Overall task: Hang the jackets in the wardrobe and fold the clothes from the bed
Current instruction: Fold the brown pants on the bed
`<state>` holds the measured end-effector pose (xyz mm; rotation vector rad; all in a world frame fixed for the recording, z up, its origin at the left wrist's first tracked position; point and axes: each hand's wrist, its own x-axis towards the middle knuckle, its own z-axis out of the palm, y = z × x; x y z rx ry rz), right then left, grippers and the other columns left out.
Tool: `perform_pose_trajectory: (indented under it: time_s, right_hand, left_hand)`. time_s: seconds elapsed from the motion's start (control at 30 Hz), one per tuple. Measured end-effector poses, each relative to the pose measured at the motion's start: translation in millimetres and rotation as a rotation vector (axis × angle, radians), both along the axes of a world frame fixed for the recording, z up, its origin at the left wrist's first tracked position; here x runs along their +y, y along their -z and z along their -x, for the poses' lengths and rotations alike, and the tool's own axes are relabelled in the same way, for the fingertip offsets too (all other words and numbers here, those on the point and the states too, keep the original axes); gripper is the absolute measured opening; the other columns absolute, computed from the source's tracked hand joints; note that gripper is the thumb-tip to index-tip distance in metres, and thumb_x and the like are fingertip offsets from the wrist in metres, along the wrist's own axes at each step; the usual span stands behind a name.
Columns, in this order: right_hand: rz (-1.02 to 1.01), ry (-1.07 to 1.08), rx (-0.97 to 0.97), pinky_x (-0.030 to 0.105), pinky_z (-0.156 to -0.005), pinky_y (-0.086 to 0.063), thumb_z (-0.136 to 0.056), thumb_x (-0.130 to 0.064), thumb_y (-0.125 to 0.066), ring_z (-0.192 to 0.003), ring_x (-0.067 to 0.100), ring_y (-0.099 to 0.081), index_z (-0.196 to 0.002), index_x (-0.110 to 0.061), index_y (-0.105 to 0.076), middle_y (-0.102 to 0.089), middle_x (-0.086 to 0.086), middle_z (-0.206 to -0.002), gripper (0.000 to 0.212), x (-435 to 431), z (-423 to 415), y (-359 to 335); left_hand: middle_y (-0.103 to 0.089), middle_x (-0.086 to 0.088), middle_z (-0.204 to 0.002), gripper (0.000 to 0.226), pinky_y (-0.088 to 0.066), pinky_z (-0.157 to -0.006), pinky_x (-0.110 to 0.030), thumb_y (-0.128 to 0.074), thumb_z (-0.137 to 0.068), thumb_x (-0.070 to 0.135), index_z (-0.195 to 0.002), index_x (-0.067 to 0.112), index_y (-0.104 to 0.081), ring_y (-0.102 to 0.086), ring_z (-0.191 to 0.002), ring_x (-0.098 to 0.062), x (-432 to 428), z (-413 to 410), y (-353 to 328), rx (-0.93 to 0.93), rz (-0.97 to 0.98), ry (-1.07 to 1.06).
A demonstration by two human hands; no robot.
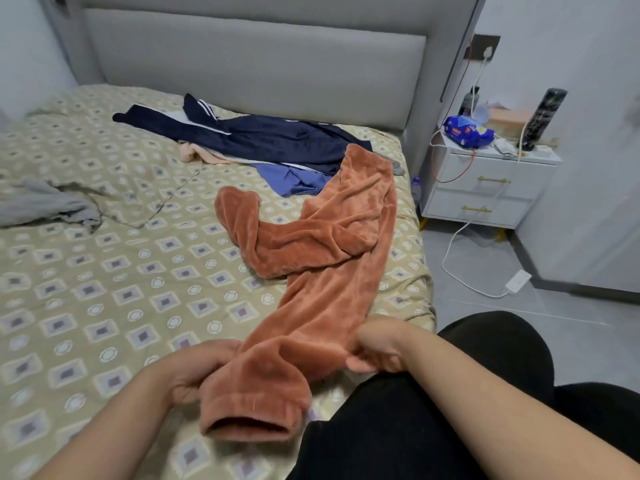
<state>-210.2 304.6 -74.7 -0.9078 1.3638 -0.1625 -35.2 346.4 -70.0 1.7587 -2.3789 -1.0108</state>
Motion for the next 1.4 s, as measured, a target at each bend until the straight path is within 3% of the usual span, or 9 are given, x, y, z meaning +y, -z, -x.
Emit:
perform_pose_trajectory:
  time_s: [0.13,0.23,0.37,0.57,0.73,0.83,1.1,1.23,1.4]
  right_hand:
    - [0.269,-0.296,0.532,0.034,-0.076,-0.06,-0.089,-0.008,-0.058,-0.082,0.025,-0.068,-0.098,-0.006,-0.061,-0.066,0.013,-0.098,0.01,2.2,-10.4,12.8]
    - [0.495,-0.416,0.833,0.031,-0.098,-0.046,-0.09,-0.025,-0.052,-0.123,0.03,-0.056,-0.145,0.0,-0.037,-0.05,0.019,-0.141,0.063,1.7,-12.0,15.0]
    - [0.586,-0.605,0.854,0.036,-0.103,-0.042,-0.087,-0.03,-0.054,-0.126,0.034,-0.049,-0.145,-0.013,-0.035,-0.037,0.018,-0.144,0.063,5.4,-10.1,15.6]
    - [0.68,-0.848,0.719,0.042,-0.119,-0.026,-0.086,-0.05,-0.063,-0.145,0.039,-0.021,-0.151,-0.028,-0.033,-0.015,0.018,-0.157,0.075,8.3,-11.1,19.2]
    - [0.712,-0.9,0.77,0.045,-0.123,-0.015,-0.084,-0.062,-0.062,-0.153,0.034,0.003,-0.157,-0.034,-0.021,0.007,0.012,-0.166,0.088,4.7,-5.3,21.1]
    - [0.728,-0.938,0.808,0.049,-0.123,-0.013,-0.086,-0.062,-0.059,-0.153,0.033,0.004,-0.157,-0.034,-0.016,0.006,0.012,-0.166,0.088,3.8,-6.0,24.5]
    - [0.583,-1.039,0.98,0.053,-0.122,-0.011,-0.091,-0.061,-0.052,-0.153,0.033,0.007,-0.158,-0.022,0.006,0.01,0.014,-0.165,0.097,-9.2,-9.5,40.3]
    - [0.588,-1.022,1.013,0.046,-0.114,-0.03,-0.086,-0.044,-0.054,-0.141,0.039,-0.028,-0.152,-0.013,-0.02,-0.025,0.021,-0.155,0.08,-14.4,-19.9,42.6]
    - [0.797,-0.51,0.749,0.036,-0.08,-0.049,-0.081,-0.03,-0.052,-0.093,0.03,-0.058,-0.086,-0.016,-0.058,-0.061,0.005,-0.095,0.016,-42.2,-15.6,35.0]
  left_hand:
    - [-0.062,-0.001,-0.077,0.058,-0.049,-0.055,-0.03,-0.082,-0.067,0.032,-0.116,0.008,-0.064,-0.052,-0.057,-0.011,50.1,-118.4,54.8,0.327,-0.411,-0.531]
    - [-0.058,-0.001,-0.059,0.022,-0.04,-0.051,-0.027,-0.079,-0.076,0.02,-0.082,0.007,-0.063,-0.052,-0.051,-0.015,60.8,-118.5,68.7,0.344,-0.161,-0.793]
    - [-0.065,0.008,-0.06,0.055,-0.039,-0.056,-0.027,-0.067,-0.072,0.072,-0.072,0.017,-0.063,-0.058,-0.054,-0.008,99.7,-98.8,57.3,0.103,-0.267,-0.728]
    - [-0.062,0.008,-0.055,0.031,-0.043,-0.053,-0.021,-0.075,-0.07,0.045,-0.07,0.016,-0.065,-0.058,-0.051,-0.009,104.9,-92.9,52.7,0.121,-0.427,-0.625]
    - [-0.059,0.003,-0.119,0.063,-0.05,-0.089,-0.036,-0.065,-0.074,0.065,-0.12,0.023,-0.053,-0.059,-0.108,-0.019,63.7,-79.5,42.6,-0.108,0.03,-0.655]
    - [-0.025,0.0,-0.161,0.088,-0.023,-0.118,-0.036,-0.064,-0.081,0.058,-0.154,0.026,-0.028,-0.024,-0.148,-0.022,38.1,-64.8,43.1,-0.06,0.34,-0.492]
    - [0.008,-0.001,-0.166,0.088,0.004,-0.123,-0.042,-0.03,-0.091,0.072,-0.159,0.023,-0.003,0.007,-0.153,-0.019,13.7,-49.9,98.8,-0.272,0.241,-0.06]
    - [-0.057,0.002,-0.123,0.061,-0.042,-0.099,-0.037,-0.048,-0.085,0.064,-0.125,0.019,-0.059,-0.054,-0.115,-0.021,-24.7,-53.8,90.1,0.066,0.419,-0.391]
    - [-0.067,0.0,-0.113,0.073,-0.054,-0.089,-0.035,-0.073,-0.062,0.052,-0.123,0.015,-0.058,-0.066,-0.098,-0.018,-137.9,-79.0,64.7,0.671,0.196,-1.144]
